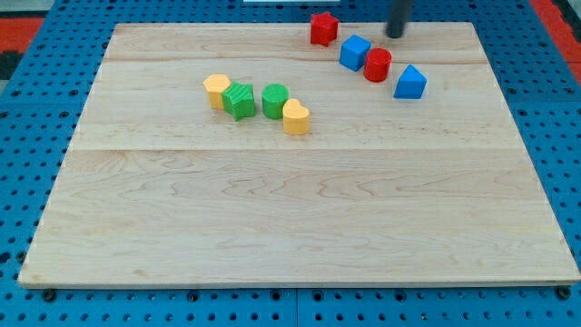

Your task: Slide to the red star closer to the group of blocks

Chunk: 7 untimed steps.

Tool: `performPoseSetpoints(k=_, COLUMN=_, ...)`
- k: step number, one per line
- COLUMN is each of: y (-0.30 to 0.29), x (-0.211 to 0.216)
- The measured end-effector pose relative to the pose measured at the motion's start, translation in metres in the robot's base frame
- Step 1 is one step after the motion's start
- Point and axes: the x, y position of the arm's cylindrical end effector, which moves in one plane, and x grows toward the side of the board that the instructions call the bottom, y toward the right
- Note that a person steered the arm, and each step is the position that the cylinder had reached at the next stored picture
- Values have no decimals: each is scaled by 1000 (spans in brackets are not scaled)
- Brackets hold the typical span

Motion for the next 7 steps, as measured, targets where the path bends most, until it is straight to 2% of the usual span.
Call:
performPoseSetpoints(k=1, y=-45, x=18)
performPoseSetpoints(k=2, y=-45, x=47)
performPoseSetpoints(k=3, y=-44, x=58)
performPoseSetpoints(k=4, y=-40, x=19)
performPoseSetpoints(k=5, y=1, x=-12)
performPoseSetpoints(k=6, y=-3, x=-20)
performPoseSetpoints(k=7, y=-70, x=-18)
